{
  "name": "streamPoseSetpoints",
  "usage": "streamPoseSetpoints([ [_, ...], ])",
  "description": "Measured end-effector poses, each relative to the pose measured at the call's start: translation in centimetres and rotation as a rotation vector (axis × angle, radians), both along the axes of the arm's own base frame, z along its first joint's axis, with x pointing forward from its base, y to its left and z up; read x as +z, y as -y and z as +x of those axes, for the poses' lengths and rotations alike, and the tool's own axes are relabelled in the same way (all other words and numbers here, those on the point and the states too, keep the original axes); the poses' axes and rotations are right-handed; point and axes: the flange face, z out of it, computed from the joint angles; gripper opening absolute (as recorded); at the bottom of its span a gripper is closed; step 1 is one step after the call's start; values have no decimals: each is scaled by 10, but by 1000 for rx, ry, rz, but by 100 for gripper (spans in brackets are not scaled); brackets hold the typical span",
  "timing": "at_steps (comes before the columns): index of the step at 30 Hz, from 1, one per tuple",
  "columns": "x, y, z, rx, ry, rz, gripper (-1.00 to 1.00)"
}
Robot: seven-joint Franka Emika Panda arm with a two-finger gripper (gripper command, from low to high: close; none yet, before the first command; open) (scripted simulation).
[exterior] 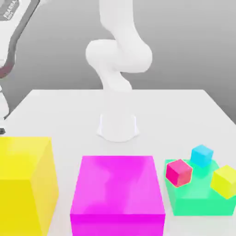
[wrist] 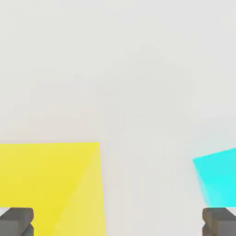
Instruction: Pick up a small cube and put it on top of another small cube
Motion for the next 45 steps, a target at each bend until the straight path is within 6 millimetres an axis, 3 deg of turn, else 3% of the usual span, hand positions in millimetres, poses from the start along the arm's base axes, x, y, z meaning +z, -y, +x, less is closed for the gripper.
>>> streamPoseSetpoints([
  [3,-23,-16,-27,46,-46,-62,0],
  [9,-40,-69,-48,281,-24,-173,0],
  [16,-60,-69,-50,319,-12,-196,0],
  [24,-100,-73,-52,318,-14,-188,0],
  [25,-105,-74,-52,316,-14,-184,-100],
  [32,-107,-75,-52,316,-13,-183,-100],
  [45,-49,-71,-51,315,-12,-190,-100],
])
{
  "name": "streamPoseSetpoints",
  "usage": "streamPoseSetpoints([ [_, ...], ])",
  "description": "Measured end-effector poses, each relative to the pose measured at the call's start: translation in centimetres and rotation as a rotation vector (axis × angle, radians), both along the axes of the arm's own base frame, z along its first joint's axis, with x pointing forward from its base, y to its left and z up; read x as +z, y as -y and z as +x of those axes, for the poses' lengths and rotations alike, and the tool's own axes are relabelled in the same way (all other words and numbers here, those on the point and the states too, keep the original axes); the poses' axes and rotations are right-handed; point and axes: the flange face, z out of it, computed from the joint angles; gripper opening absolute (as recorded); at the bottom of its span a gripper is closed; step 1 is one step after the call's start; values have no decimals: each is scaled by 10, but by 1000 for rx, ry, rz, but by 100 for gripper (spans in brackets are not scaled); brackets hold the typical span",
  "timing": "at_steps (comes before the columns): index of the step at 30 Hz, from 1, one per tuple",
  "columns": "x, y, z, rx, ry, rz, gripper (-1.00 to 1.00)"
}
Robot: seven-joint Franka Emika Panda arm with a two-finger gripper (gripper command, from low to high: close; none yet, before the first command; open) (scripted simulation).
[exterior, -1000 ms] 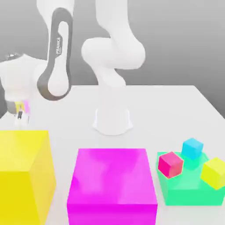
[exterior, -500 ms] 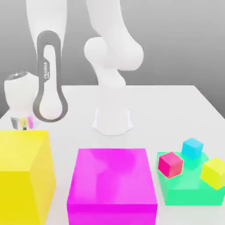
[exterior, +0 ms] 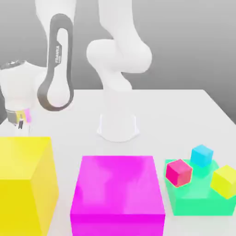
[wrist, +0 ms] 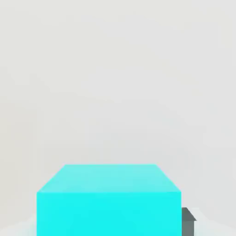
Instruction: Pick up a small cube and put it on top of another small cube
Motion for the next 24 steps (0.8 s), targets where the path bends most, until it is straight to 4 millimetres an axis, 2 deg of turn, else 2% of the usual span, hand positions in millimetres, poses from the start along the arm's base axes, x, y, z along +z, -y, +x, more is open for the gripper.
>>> streamPoseSetpoints([
  [2,6,-3,-2,-3,-1,7,-100],
  [4,7,-5,9,-16,2,9,-100],
  [14,29,43,11,9,126,-2,-100],
  [24,56,83,21,95,298,-69,-100],
])
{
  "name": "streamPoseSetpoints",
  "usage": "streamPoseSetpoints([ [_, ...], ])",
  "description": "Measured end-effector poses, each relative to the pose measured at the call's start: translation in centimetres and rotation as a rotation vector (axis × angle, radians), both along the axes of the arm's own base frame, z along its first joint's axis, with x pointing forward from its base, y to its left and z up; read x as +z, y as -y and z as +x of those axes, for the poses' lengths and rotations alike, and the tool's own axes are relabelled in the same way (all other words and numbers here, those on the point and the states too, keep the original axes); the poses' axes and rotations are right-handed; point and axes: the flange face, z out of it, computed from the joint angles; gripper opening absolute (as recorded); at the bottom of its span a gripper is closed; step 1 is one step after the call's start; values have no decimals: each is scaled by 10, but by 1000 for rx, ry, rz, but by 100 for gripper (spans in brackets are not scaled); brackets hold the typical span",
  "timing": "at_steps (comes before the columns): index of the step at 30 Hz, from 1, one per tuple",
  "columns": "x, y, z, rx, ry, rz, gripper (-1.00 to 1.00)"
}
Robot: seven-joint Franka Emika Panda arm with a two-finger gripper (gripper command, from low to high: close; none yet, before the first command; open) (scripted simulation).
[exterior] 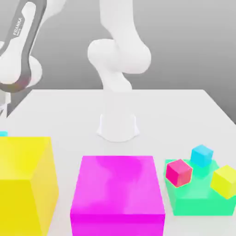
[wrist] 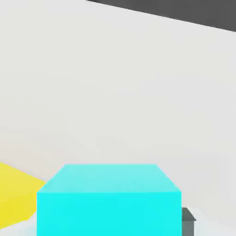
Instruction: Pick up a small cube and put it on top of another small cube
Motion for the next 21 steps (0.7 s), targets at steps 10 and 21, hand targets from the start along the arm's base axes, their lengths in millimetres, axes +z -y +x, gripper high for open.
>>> streamPoseSetpoints([
  [10,45,11,55,291,176,-171,-100],
  [21,90,-113,194,1021,351,-290,-100],
])
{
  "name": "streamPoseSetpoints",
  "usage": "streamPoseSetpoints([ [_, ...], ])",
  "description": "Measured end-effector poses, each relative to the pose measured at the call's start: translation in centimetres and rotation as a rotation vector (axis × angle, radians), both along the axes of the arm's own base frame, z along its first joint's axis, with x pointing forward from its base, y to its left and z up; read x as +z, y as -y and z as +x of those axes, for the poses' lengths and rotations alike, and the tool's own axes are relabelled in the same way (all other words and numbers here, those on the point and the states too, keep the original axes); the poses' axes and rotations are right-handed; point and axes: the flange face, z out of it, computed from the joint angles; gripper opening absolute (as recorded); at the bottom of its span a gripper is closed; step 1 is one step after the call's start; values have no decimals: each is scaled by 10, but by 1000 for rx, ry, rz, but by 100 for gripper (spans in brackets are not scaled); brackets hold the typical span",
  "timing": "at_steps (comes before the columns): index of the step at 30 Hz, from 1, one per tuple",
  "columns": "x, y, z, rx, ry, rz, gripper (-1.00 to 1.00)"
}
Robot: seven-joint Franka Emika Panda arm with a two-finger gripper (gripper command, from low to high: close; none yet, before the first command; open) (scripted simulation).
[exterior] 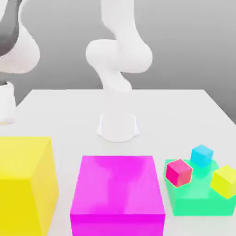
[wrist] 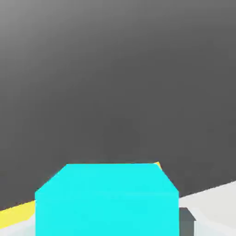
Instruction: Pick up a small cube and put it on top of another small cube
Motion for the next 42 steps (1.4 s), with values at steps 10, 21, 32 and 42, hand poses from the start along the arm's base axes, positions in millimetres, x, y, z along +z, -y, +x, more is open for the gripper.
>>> streamPoseSetpoints([
  [10,3,-258,41,818,-121,-126,-100],
  [21,2,-467,-59,1552,-233,-457,-100],
  [32,-41,-531,-148,1735,-293,-703,-100],
  [42,-86,-530,-149,1738,-294,-694,100],
])
